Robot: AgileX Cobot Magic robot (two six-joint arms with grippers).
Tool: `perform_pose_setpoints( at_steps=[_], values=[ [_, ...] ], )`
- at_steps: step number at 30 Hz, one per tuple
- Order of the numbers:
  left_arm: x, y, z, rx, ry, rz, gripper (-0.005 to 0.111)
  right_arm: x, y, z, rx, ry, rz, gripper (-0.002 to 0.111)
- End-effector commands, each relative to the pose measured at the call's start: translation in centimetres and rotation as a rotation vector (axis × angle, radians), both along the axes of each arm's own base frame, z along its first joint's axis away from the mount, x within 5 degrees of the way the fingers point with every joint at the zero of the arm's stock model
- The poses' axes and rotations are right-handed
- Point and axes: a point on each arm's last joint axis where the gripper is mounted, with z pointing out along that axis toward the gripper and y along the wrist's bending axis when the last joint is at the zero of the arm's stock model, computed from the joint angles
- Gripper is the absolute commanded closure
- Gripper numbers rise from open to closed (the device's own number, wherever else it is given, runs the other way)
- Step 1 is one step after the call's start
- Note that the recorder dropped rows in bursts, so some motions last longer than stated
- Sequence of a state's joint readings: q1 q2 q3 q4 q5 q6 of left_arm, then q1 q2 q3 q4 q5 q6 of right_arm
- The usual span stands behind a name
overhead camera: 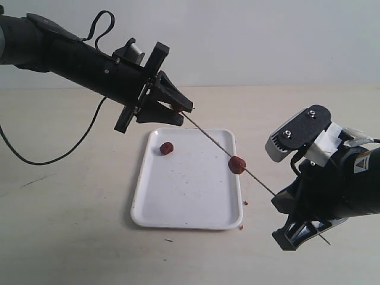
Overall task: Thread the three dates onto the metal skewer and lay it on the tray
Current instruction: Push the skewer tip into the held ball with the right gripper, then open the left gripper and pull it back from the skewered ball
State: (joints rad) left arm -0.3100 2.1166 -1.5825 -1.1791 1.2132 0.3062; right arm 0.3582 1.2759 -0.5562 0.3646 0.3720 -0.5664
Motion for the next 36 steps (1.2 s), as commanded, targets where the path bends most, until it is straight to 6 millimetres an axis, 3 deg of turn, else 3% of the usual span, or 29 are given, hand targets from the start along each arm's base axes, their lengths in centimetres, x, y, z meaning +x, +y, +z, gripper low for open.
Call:
perform_pose_setpoints(
  at_steps=[1,36],
  values=[
    [-0.29,-0.08,0.64,-0.013,-0.004,-0.005,0.072,0.33,0.0,0.19,-0.004,-0.019,0.003,0.108],
    [-0.31,-0.06,0.6,-0.007,-0.006,-0.008,0.072,0.62,-0.01,0.36,0.024,-0.039,-0.045,0.108]
  ],
)
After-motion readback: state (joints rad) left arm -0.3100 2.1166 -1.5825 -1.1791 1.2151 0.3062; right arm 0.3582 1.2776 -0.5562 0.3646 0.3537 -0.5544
